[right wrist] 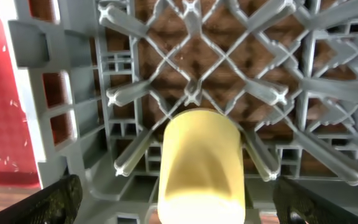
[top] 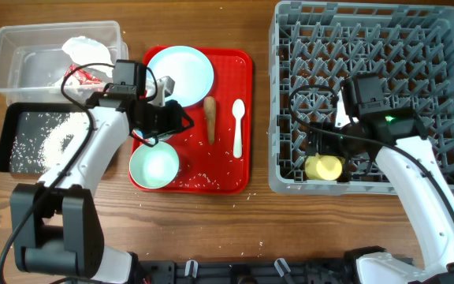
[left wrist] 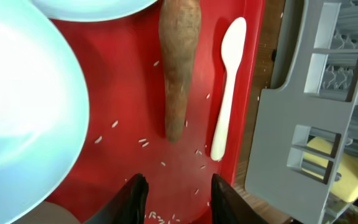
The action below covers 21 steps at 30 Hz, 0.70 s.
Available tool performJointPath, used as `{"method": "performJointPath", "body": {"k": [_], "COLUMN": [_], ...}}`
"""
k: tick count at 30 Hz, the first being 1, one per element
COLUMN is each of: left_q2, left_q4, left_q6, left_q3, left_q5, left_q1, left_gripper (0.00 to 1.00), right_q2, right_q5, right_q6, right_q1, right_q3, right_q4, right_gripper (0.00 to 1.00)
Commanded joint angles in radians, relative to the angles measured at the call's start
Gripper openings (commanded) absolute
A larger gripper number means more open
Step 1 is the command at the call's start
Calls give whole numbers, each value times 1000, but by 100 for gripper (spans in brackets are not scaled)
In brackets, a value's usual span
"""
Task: Sort waste into correct bins and load items into the dishwasher rack
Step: 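Place the yellow cup into the dishwasher rack with the right gripper, then grasp the carrot with the left gripper and drop it on the black tray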
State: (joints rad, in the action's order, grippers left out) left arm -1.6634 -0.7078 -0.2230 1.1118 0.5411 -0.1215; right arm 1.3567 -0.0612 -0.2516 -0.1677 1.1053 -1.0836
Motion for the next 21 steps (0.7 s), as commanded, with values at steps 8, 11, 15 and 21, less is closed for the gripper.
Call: {"method": "performJointPath", "body": {"k": [8, 11, 15, 21], "left_q2": [-6, -88, -222, -338], "left_q4": [93, 148, 269, 278], "left_q6": [-157, -198, -205, -216], "left_q3": [176, 181, 181, 181], "left_q5": [-586, -696, -686, -666], "left_q1": [-330, -378, -378, -378], "left_gripper": [36, 38, 40, 38], "right_q2": [-57, -57, -57, -56], "right_q5": [-98, -98, -98, -98], "right_q6": [61, 61, 62, 68], "right_q1": [-5, -5, -5, -5], "right_q3": [244, 244, 244, 243], "right_q4": [-70, -70, -79, -89], "right_gripper": [100, 100, 100, 100]}}
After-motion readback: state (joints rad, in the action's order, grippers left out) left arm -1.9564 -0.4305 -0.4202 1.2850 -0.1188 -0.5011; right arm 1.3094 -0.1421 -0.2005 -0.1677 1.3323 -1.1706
